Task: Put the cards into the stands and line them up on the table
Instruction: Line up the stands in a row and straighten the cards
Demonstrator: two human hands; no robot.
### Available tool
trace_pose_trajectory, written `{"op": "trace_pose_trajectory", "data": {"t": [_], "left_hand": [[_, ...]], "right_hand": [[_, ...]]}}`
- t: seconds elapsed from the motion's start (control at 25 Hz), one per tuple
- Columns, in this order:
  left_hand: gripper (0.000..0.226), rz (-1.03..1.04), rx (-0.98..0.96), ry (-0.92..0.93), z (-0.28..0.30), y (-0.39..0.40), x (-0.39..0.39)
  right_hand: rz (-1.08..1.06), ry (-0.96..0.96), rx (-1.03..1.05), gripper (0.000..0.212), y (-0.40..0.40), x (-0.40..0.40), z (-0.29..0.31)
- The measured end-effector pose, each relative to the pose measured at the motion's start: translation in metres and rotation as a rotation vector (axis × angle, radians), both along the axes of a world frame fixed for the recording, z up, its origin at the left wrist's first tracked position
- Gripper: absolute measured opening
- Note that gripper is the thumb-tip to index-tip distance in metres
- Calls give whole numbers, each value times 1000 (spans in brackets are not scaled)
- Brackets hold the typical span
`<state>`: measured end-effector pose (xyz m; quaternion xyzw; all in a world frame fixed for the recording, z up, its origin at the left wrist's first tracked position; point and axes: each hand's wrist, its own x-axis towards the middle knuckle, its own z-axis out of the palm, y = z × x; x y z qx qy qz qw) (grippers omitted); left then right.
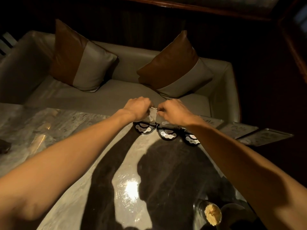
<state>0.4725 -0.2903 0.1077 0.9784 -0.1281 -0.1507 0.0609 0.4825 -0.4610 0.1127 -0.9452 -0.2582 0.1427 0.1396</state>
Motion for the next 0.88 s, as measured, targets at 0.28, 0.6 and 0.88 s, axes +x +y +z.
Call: {"op": "trace_pose_trajectory", "data": {"t": [0.28, 0.6, 0.88], "left_hand": [[24, 22, -31, 66, 1, -2, 6], [14, 41, -75, 86, -4, -3, 8], [20, 11, -128, 45, -15, 11, 4]], "right_hand": [[11, 23, 21, 17, -2, 1, -3], [-61, 42, 55, 15, -4, -2, -3], [-44, 107, -28, 39, -17, -4, 4]]}}
